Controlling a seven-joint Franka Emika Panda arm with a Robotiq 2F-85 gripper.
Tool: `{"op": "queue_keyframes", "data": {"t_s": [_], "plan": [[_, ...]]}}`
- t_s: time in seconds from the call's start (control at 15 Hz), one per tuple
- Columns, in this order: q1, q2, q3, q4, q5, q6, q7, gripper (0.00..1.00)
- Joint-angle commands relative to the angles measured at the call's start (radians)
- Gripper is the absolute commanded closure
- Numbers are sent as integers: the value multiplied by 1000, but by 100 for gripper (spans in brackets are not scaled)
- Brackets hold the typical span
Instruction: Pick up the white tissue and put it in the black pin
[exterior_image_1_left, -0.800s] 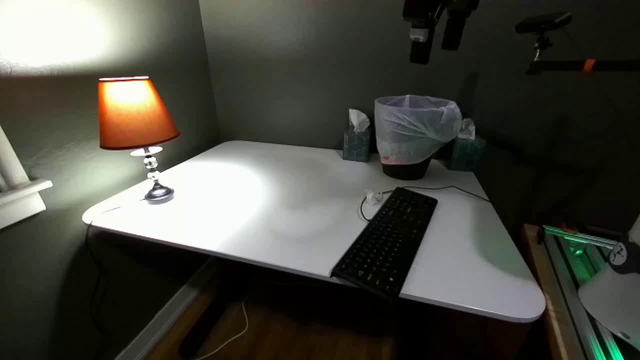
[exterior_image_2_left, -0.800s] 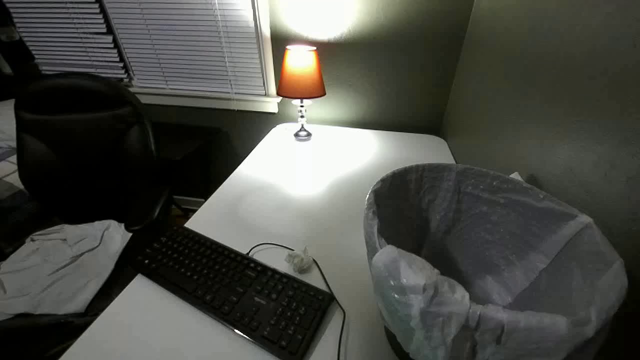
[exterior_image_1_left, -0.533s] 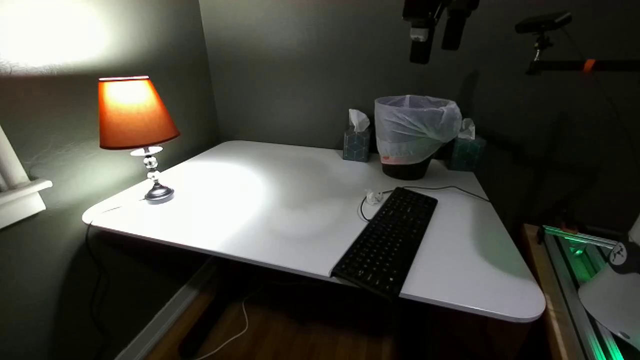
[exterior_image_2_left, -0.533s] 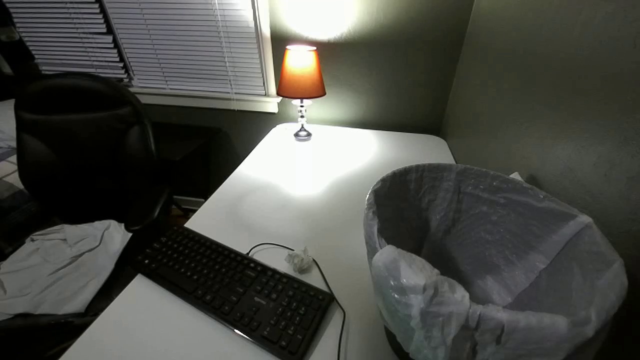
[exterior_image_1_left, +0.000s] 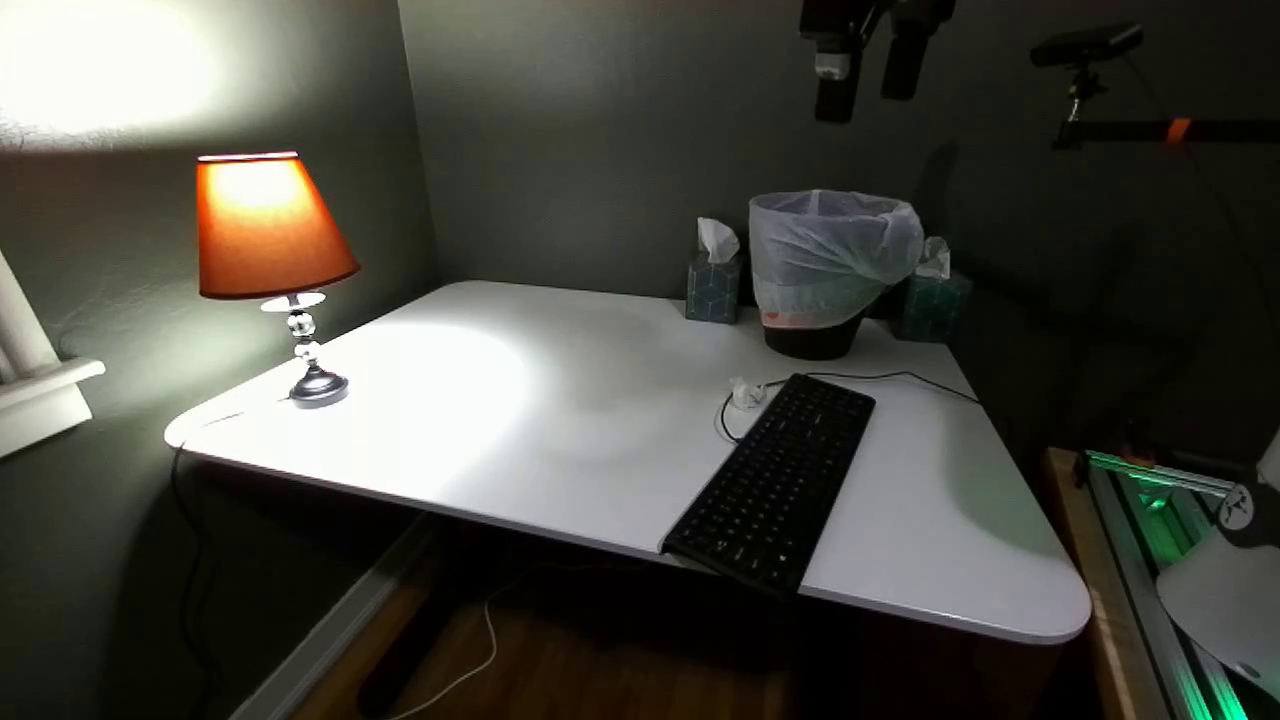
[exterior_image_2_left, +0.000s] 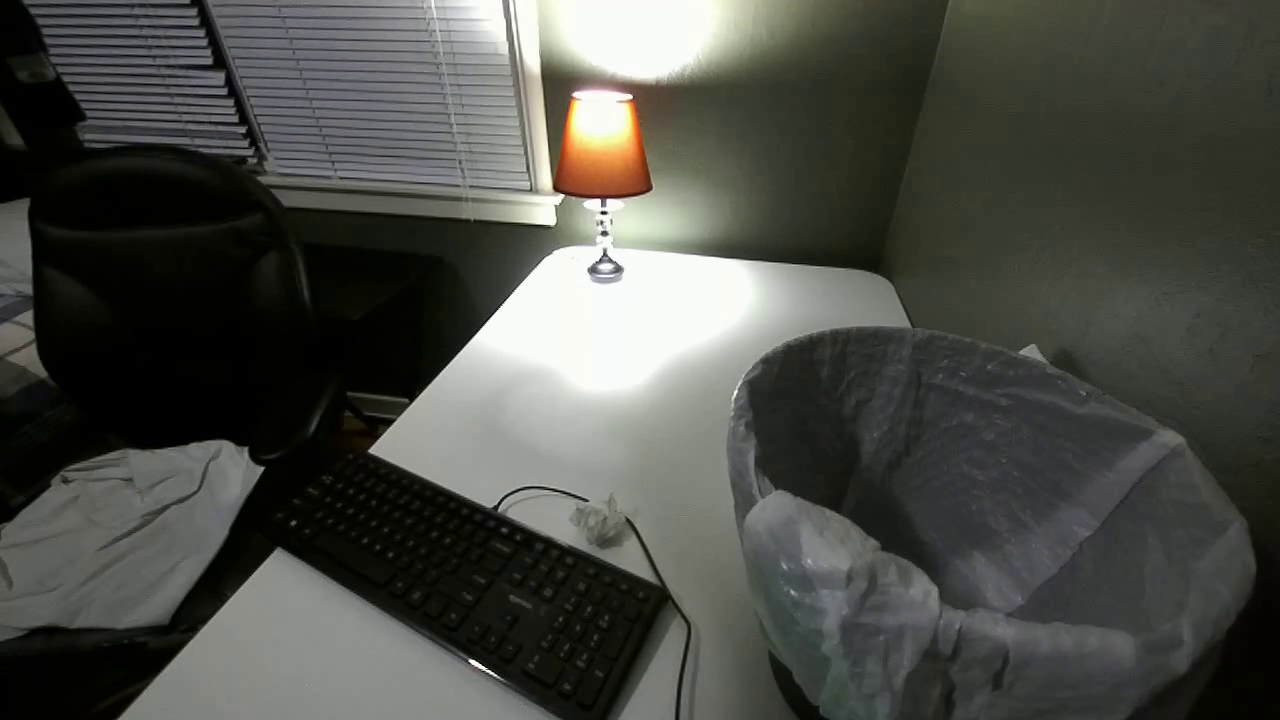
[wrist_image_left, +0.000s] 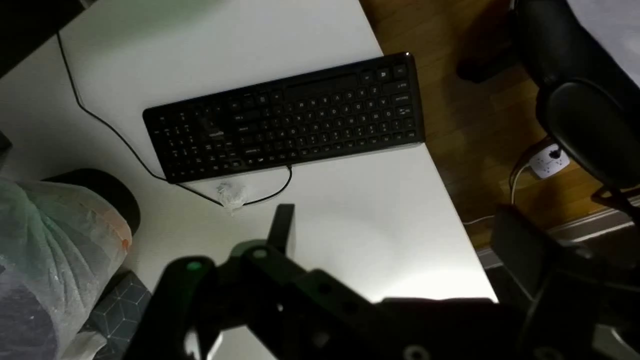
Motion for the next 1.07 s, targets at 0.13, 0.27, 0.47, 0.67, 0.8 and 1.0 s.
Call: {"op": "queue_keyframes", "data": {"t_s": [0.13, 0.27, 0.47, 0.67, 0.8, 1.0], "plan": [[-43, -17, -138, -38, -21, 80, -55, 0], [-46, -20, -178, -65, -49, 116, -135, 0], [-53, -11, -233, -108, -76, 157, -237, 0], [-87, 2, -267, -143, -105, 191, -248, 0], [-111, 13, -295, -168, -118, 215, -253, 0], [-131, 23, -329, -196, -122, 252, -281, 0]]}}
